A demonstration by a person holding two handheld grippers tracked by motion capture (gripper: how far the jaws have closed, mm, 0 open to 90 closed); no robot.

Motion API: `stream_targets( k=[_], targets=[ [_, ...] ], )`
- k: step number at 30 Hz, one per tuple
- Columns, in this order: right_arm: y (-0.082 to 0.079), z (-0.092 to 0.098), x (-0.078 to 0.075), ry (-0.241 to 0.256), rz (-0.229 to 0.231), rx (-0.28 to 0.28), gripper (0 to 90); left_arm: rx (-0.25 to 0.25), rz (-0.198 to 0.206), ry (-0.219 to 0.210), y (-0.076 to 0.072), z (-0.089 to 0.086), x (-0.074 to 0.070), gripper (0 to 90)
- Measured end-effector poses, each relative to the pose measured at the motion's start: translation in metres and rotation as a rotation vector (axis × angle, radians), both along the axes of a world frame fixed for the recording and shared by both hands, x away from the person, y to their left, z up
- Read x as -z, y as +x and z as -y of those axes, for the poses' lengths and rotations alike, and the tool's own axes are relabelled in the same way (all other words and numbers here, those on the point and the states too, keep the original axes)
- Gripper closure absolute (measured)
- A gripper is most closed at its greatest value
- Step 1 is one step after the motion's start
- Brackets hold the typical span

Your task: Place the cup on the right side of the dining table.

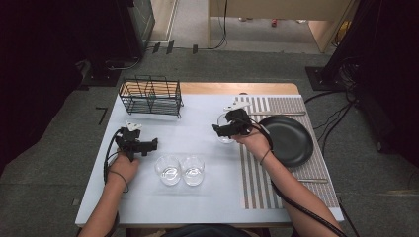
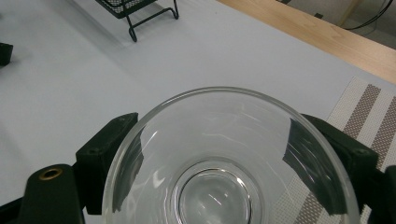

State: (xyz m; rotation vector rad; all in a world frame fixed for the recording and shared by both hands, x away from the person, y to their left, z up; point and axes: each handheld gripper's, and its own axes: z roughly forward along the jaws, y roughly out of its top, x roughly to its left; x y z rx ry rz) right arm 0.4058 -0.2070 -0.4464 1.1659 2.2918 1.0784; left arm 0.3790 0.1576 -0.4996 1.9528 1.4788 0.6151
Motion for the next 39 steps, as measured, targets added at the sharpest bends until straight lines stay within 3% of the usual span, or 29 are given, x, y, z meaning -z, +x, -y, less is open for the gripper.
stream_targets(
  k=[39],
  targets=[
    [0.010, 0.014, 0.000, 0.004, 0.006, 0.053, 18.0, 0.000, 0.000, 0.002, 0.000, 0.000, 0.000, 0.0]
  ],
)
